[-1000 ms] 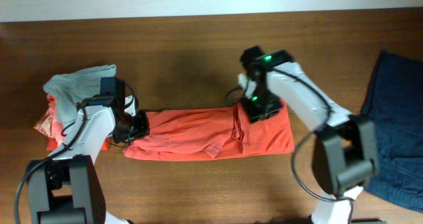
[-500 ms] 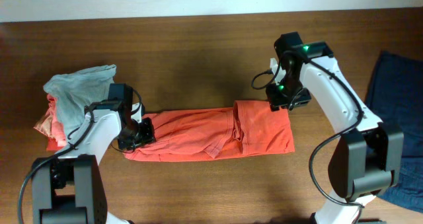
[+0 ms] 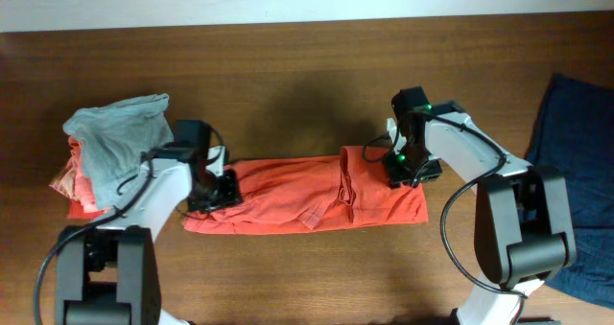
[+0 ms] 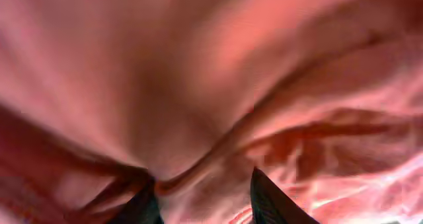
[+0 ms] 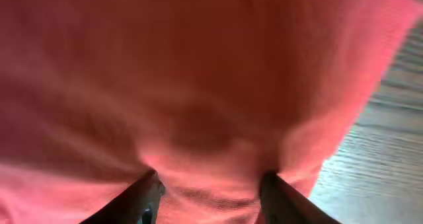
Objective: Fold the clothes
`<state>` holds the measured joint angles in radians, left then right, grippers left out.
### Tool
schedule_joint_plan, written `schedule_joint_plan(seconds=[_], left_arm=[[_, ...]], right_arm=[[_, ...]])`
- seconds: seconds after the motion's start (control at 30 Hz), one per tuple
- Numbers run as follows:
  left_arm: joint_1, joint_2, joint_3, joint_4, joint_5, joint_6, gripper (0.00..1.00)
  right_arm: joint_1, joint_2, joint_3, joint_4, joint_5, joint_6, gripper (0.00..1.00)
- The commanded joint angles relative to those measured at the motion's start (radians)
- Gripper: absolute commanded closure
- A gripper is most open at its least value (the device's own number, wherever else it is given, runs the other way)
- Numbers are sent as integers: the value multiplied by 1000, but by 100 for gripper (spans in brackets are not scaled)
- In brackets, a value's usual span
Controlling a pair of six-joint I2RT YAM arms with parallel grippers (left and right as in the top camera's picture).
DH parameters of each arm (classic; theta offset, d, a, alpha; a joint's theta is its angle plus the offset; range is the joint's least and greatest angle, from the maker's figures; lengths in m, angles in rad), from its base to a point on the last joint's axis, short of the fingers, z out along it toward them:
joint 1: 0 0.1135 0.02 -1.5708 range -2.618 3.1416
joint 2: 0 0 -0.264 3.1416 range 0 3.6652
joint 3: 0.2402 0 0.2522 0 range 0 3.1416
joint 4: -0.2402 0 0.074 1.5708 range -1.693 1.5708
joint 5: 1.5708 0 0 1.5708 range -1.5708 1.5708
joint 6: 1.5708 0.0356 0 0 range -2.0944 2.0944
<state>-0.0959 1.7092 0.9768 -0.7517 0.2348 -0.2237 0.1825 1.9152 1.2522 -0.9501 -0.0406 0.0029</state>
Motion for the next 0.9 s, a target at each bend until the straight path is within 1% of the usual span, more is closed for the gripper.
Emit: schedule_joint_plan(seconds=[0.0,0.17,0.3,0.47,0.57,0.63,0.7,0.77,0.87], left_arm=[[-57,-14,-13,11,31,9,60],[-61,-14,-13,10,31,9,60],[-61,-26,-11,4,31,10,60],[-60,-68,10,-34,5,10,60],[-60,-103,19,-45,13,10,59],[-60,-126,19,-45,13,10,56],[-60,-135,19,-43,11,10,44],[-60,-135,19,-34,8,10,35],[-60,-124,19,-8,5,10,32]], right_arm=[[-22,12,-57,29,27,2,46],[-80,16,-92,52,80,2,46],[-150,23,-92,58,83,2,46],[-240,23,-92,75,86,1,47],[-286,23,-92,77,95,2,47],[-305,23,-92,77,85,2,47],[-308,23,-92,77,72,2,47],[-306,23,-92,77,72,2,47],[-298,23,-92,77,71,2,46]])
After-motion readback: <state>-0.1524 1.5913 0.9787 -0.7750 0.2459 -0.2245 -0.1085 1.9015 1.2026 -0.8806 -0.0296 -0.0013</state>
